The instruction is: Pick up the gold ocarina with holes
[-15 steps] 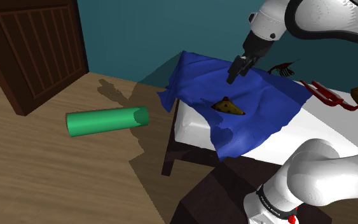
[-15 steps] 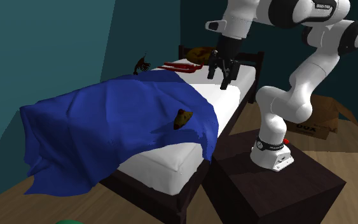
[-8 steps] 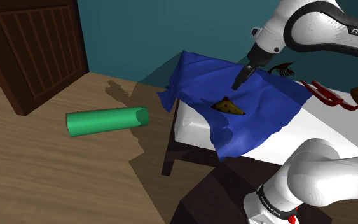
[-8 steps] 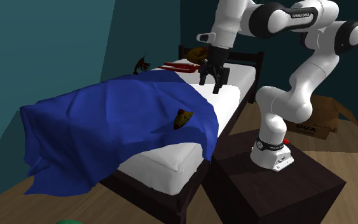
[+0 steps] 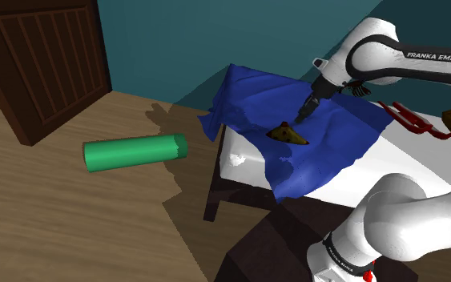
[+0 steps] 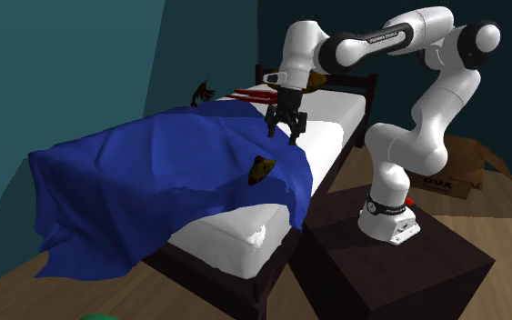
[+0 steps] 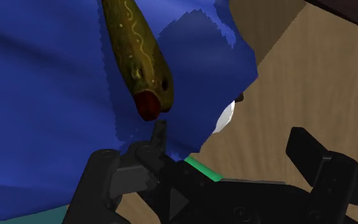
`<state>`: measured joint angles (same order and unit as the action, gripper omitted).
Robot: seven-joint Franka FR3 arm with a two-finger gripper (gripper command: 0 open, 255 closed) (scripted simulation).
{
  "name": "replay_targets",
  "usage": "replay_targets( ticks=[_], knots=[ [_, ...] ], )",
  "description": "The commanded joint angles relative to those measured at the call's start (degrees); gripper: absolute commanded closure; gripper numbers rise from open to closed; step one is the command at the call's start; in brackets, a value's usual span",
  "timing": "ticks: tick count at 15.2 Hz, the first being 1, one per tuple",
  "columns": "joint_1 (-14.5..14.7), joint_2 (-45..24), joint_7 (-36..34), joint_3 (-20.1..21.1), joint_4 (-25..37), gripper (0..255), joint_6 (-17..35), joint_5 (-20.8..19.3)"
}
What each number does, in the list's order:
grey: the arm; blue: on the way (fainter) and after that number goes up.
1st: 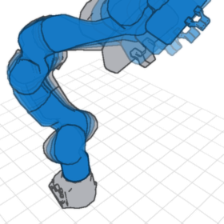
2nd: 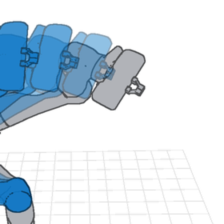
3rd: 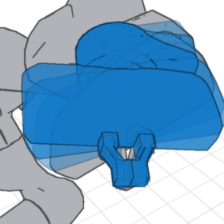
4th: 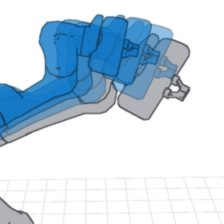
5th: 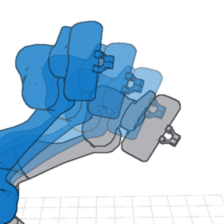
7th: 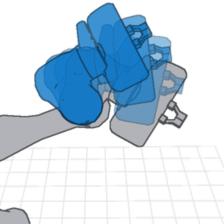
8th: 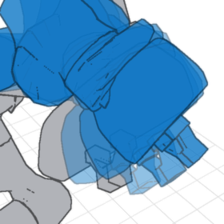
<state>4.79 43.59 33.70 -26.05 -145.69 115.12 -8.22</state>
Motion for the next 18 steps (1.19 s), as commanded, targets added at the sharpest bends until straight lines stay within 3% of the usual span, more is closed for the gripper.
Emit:
replay_targets(
  ticks=[1, 5, 8, 17, 18],
  knots=[
    [1.21, -1.88, 6.34, -4.90, -0.03, 0, 1.96, 0.10],
    [6.27, -8.84, 19.04, -15.66, 2.18, 0, 6.08, 2.41],
    [12.21, -15.04, 29.11, -24.63, 5.09, 0, 8.23, 6.13],
    [14.54, -18.30, 32.20, -28.47, 1.87, 0, 14.33, 7.77],
    [14.46, -18.23, 32.18, -28.43, 1.74, 255, 14.38, 7.71]
  ],
)
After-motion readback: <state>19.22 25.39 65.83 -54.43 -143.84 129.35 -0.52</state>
